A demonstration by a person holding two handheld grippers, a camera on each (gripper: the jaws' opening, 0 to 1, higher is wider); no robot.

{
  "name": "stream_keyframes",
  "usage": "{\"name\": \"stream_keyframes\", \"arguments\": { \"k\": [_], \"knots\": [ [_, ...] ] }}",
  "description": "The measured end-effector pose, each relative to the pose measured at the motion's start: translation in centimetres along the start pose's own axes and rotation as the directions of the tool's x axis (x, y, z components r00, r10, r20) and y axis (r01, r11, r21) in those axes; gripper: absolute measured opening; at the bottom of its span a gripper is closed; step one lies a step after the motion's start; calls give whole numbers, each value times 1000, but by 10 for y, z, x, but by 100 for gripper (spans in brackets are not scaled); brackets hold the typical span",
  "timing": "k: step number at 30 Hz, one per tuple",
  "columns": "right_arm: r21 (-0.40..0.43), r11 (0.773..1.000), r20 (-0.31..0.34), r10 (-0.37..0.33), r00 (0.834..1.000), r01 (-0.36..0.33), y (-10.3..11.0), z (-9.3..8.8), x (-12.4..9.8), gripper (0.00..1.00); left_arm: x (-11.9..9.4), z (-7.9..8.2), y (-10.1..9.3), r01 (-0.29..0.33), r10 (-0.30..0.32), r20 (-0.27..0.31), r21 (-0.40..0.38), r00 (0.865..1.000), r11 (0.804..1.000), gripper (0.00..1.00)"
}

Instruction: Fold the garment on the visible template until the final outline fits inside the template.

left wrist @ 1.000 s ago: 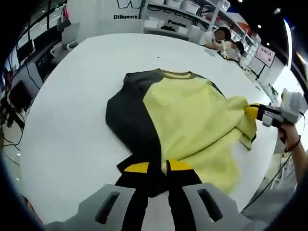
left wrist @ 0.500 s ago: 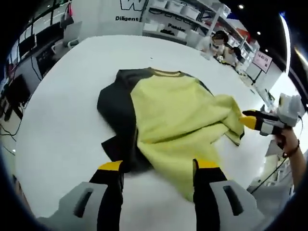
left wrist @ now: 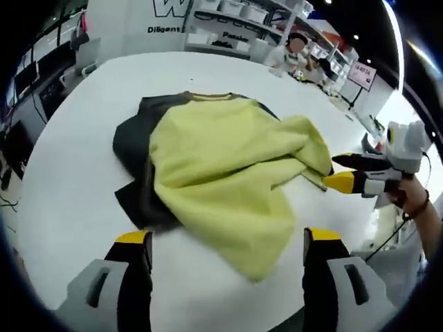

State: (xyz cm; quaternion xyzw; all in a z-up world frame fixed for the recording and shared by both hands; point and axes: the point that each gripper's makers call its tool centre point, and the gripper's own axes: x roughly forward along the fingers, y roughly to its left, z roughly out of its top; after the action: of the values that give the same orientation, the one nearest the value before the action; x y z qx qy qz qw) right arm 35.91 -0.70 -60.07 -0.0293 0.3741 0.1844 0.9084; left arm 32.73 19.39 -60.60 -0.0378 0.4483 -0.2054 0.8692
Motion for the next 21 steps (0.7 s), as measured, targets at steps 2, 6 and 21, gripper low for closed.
{"name": "stream_keyframes", "arguments": {
  "k": [2, 6, 21],
  "knots": [
    [3, 1000, -3, 0, 1000, 0, 0, -4, 0, 70, 6, -8, -6, 10, -9, -25, 12, 1000, 1000, 85],
    [6, 1000, -11, -14, 1000, 14, -3, -9, 2, 66, 14, -21, -13, 13, -11, -65, 37, 998, 999, 85],
    [-71, 992, -29, -102, 994, 100, -19, -30, 15, 42, 21, -24, -8, -70, 74, -55, 78, 996, 995, 66]
  ]
}}
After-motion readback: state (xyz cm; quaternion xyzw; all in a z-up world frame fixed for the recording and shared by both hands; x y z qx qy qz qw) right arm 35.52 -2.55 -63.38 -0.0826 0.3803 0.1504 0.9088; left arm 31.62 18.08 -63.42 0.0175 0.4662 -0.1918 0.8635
